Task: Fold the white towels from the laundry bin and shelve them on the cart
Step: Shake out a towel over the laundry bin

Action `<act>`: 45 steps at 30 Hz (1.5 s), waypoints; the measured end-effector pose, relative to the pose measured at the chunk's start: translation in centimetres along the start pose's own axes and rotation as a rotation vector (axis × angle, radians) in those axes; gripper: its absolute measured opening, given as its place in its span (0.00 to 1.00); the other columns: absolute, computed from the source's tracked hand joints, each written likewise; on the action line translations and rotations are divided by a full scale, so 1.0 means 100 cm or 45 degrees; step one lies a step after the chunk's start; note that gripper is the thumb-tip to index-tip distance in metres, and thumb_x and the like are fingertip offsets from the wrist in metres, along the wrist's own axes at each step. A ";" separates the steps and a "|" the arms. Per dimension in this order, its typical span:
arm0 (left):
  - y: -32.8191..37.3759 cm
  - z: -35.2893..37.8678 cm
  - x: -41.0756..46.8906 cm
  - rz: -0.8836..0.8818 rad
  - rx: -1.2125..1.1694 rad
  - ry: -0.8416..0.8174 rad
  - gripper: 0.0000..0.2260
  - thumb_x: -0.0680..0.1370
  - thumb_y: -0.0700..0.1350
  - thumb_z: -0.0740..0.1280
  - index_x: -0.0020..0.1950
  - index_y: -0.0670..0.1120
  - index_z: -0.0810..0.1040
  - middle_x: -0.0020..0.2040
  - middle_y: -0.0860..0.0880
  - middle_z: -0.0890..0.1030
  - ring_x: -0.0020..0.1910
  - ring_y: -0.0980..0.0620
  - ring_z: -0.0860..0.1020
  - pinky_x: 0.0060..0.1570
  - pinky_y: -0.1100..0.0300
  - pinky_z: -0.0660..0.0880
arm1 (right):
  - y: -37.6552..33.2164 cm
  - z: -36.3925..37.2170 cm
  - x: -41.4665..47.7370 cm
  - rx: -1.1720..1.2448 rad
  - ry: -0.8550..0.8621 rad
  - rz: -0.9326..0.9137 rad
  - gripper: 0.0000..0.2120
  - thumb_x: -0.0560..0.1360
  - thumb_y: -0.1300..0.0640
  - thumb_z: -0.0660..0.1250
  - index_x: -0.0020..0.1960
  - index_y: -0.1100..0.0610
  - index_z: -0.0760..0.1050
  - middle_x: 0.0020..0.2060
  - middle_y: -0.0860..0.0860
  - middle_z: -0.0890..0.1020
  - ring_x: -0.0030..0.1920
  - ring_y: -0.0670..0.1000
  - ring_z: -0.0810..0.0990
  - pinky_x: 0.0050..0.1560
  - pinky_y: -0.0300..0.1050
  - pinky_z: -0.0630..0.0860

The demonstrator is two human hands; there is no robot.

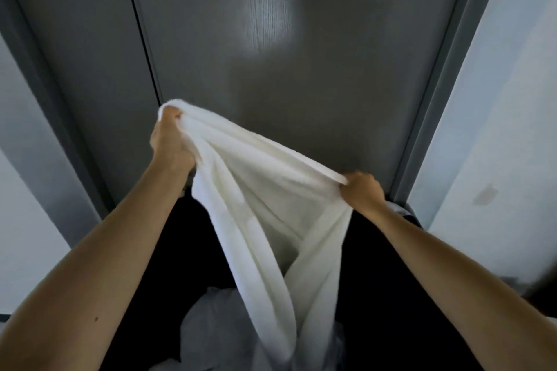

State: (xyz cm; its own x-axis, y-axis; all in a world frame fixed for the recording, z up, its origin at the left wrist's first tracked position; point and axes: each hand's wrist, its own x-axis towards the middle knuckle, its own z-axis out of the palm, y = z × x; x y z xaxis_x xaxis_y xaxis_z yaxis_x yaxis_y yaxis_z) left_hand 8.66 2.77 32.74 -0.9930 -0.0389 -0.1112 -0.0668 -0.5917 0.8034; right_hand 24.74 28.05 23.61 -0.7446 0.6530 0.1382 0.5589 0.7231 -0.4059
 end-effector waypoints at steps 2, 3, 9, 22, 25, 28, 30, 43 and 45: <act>-0.004 -0.024 0.010 0.064 0.200 0.092 0.04 0.71 0.42 0.68 0.37 0.47 0.76 0.35 0.50 0.76 0.36 0.51 0.75 0.33 0.63 0.71 | 0.015 -0.014 0.009 -0.021 0.036 0.082 0.17 0.75 0.62 0.57 0.61 0.57 0.76 0.59 0.61 0.77 0.59 0.63 0.76 0.57 0.50 0.72; -0.006 -0.034 0.013 0.112 0.411 0.094 0.01 0.72 0.42 0.69 0.41 0.47 0.78 0.38 0.49 0.78 0.39 0.51 0.76 0.36 0.62 0.71 | 0.018 -0.021 0.014 0.000 0.065 0.102 0.17 0.75 0.63 0.56 0.61 0.59 0.76 0.59 0.63 0.77 0.59 0.64 0.75 0.57 0.50 0.72; -0.045 -0.043 0.003 0.407 1.362 -0.357 0.26 0.69 0.48 0.76 0.65 0.50 0.75 0.55 0.53 0.76 0.50 0.53 0.75 0.48 0.62 0.68 | -0.017 -0.045 0.016 0.084 0.073 -0.190 0.15 0.70 0.66 0.55 0.44 0.55 0.78 0.48 0.58 0.81 0.51 0.60 0.79 0.49 0.48 0.75; -0.089 0.029 -0.073 0.667 1.231 -0.867 0.20 0.78 0.43 0.64 0.28 0.46 0.61 0.24 0.54 0.62 0.23 0.57 0.61 0.25 0.66 0.58 | -0.065 -0.023 -0.004 0.441 0.198 -0.439 0.13 0.69 0.69 0.58 0.28 0.57 0.68 0.26 0.50 0.72 0.32 0.50 0.70 0.34 0.42 0.65; -0.084 0.034 -0.069 0.620 1.056 -0.743 0.19 0.78 0.45 0.65 0.30 0.45 0.62 0.25 0.53 0.61 0.24 0.57 0.60 0.26 0.65 0.58 | -0.052 -0.021 -0.003 0.393 0.182 -0.289 0.07 0.69 0.67 0.57 0.33 0.64 0.70 0.28 0.54 0.73 0.33 0.52 0.71 0.35 0.43 0.66; -0.077 0.022 -0.051 0.592 0.959 -0.554 0.17 0.77 0.47 0.66 0.31 0.45 0.66 0.27 0.50 0.62 0.28 0.56 0.60 0.29 0.59 0.59 | -0.030 -0.028 0.000 0.284 0.155 -0.190 0.12 0.69 0.66 0.57 0.37 0.55 0.76 0.34 0.53 0.77 0.40 0.57 0.77 0.40 0.42 0.72; -0.071 0.008 -0.031 0.549 0.902 -0.390 0.17 0.76 0.48 0.67 0.30 0.46 0.66 0.29 0.48 0.63 0.30 0.53 0.62 0.31 0.58 0.60 | -0.012 -0.029 0.004 0.199 0.157 -0.127 0.14 0.70 0.66 0.57 0.44 0.57 0.80 0.40 0.57 0.80 0.46 0.60 0.79 0.45 0.46 0.75; -0.090 -0.046 -0.014 0.437 1.252 -0.264 0.13 0.73 0.50 0.72 0.55 0.45 0.81 0.46 0.49 0.81 0.43 0.53 0.75 0.44 0.65 0.66 | 0.009 -0.030 0.004 -0.043 0.057 -0.284 0.16 0.70 0.69 0.57 0.49 0.60 0.80 0.48 0.58 0.79 0.51 0.61 0.77 0.51 0.47 0.74; -0.099 -0.033 -0.031 0.517 1.320 -0.464 0.17 0.71 0.50 0.74 0.57 0.46 0.81 0.49 0.52 0.80 0.42 0.54 0.75 0.43 0.69 0.64 | -0.010 -0.029 -0.004 -0.141 -0.048 -0.347 0.15 0.69 0.68 0.57 0.48 0.59 0.79 0.50 0.57 0.79 0.53 0.61 0.77 0.52 0.47 0.73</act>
State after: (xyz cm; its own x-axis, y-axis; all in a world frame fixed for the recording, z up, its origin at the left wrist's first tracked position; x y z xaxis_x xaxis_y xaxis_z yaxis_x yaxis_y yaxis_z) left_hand 12.69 6.08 23.14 -0.9175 0.2590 0.3020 0.3814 0.3571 0.8526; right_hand 25.53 27.72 26.57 -0.8845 0.4242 0.1944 0.3714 0.8921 -0.2572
